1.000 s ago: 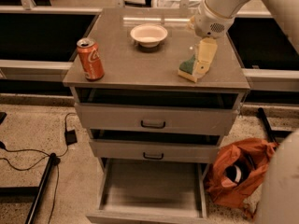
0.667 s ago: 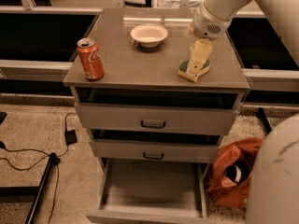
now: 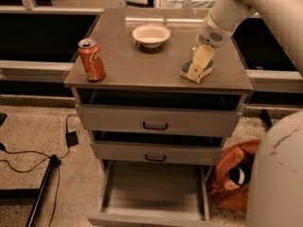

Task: Place sponge into bottom drawer

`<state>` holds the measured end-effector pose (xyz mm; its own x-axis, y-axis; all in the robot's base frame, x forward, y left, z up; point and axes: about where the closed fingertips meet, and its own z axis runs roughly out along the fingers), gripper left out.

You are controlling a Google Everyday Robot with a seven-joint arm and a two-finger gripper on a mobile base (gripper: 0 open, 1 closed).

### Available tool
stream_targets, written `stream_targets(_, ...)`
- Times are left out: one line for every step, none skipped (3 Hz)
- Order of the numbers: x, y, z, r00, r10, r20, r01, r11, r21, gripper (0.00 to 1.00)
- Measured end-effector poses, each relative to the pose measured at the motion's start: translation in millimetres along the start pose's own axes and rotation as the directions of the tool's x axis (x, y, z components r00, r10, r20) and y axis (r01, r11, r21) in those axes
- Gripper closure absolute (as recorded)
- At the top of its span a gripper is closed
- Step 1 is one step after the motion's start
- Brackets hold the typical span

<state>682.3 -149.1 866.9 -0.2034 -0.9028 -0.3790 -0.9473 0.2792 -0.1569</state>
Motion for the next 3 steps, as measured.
stream_targets(7.3,-5.7,8.7,0.998,0.066,-0.011,-0.066,0.9976,0.019,0.0)
stream_targets(16.1,-11.7,15.8,0.991,0.13,-0.016,-0.129,0.991,0.034,0.0)
stream_targets(24.6,-15.3,23.8,0.982,0.187,-0.019,-0.187,0.9817,0.038,0.0)
